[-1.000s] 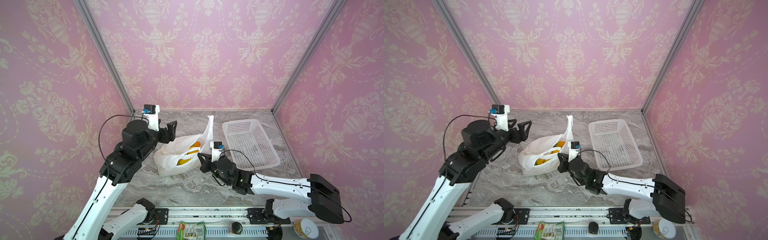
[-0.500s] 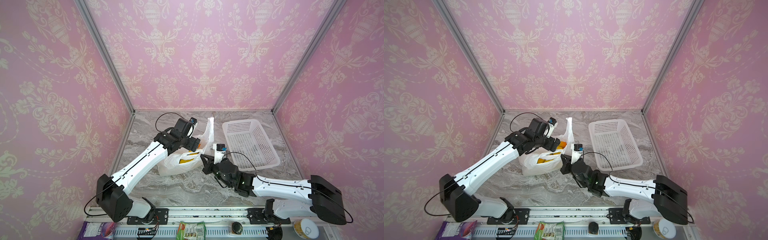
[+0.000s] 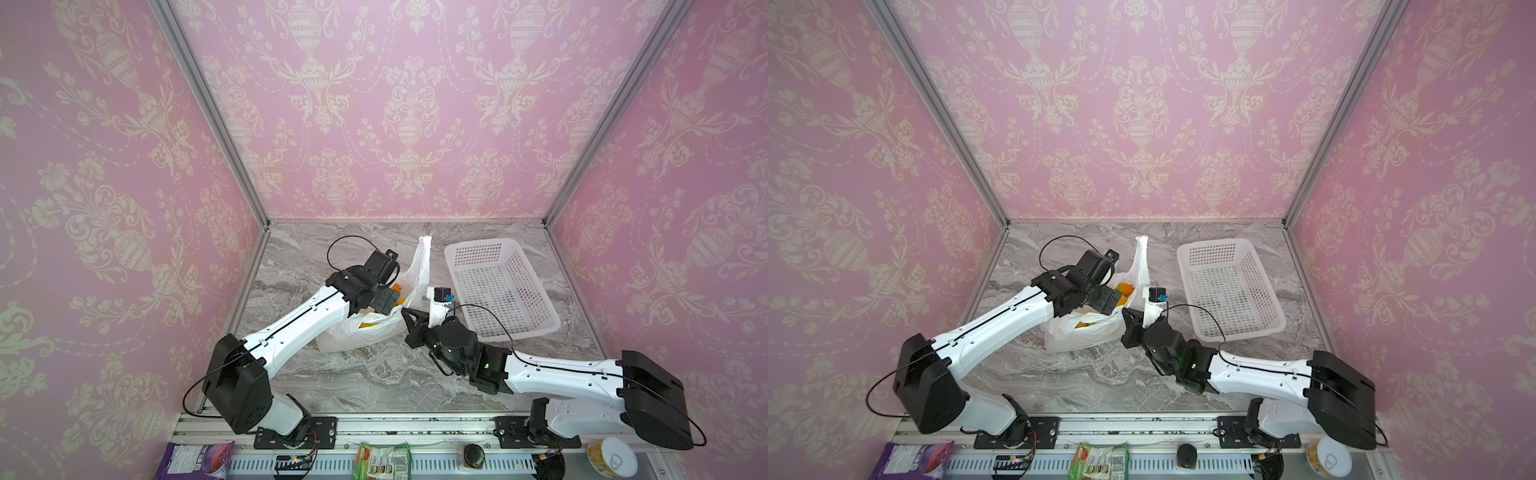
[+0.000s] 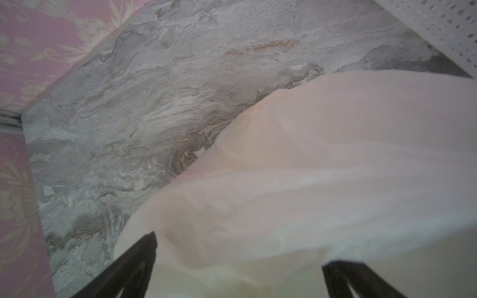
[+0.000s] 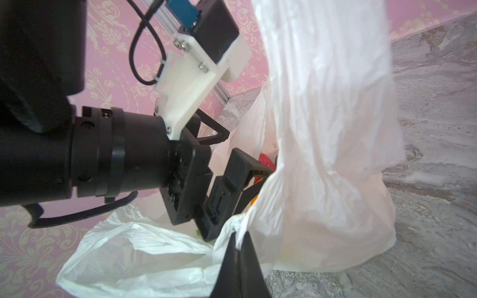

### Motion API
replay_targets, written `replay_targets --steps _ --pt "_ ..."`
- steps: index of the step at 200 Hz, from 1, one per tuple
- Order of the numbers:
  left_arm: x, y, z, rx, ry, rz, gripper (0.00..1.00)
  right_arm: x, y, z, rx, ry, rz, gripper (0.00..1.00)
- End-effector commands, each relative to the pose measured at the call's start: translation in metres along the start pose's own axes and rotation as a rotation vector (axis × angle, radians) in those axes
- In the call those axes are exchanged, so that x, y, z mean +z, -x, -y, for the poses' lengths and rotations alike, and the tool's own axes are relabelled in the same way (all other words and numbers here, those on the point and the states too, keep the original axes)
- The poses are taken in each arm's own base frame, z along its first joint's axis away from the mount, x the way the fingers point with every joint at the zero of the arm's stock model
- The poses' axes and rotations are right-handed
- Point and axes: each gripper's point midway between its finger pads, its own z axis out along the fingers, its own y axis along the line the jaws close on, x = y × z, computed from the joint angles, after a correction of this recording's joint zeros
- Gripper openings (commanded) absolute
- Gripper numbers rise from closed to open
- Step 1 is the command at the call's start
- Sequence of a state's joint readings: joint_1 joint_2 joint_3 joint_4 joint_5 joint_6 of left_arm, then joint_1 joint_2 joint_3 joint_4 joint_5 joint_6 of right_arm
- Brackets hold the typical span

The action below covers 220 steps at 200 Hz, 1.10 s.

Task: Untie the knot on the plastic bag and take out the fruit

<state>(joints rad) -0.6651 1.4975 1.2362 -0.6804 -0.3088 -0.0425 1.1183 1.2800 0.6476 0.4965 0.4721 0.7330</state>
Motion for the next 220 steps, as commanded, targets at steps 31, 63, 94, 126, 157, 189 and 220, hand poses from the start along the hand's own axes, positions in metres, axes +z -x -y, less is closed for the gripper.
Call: replay_targets --steps 31,63,94,126,157,189,220 --pt "0.003 0.013 -0.027 -0.011 0.134 0.001 0.20 -0.005 0.007 0.005 -0.009 -0.016 0.041 0.00" --pt "-0.011 0.064 -0.083 -0.119 0.202 0.087 0.00 -0.001 0.006 0.006 -0.016 -0.032 0.039 0.00" --pt "-0.043 0.122 -0.132 -0.151 0.299 0.188 0.00 0.002 0.005 0.008 -0.015 -0.044 0.037 0.00" --pt "-0.084 0.164 -0.147 -0.130 0.322 0.261 0.00 0.004 0.011 0.011 -0.021 -0.065 0.050 0.00" --pt "-0.104 0.169 -0.128 -0.053 0.336 0.262 0.00 0.006 0.013 0.012 -0.034 -0.065 0.049 0.33" --pt "-0.105 0.151 -0.075 0.059 0.303 0.309 0.00 0.002 0.018 0.018 -0.089 -0.100 0.064 0.72" --pt "-0.094 0.114 -0.051 0.011 0.185 0.304 0.00 -0.008 0.030 0.028 -0.207 -0.178 0.079 0.87"
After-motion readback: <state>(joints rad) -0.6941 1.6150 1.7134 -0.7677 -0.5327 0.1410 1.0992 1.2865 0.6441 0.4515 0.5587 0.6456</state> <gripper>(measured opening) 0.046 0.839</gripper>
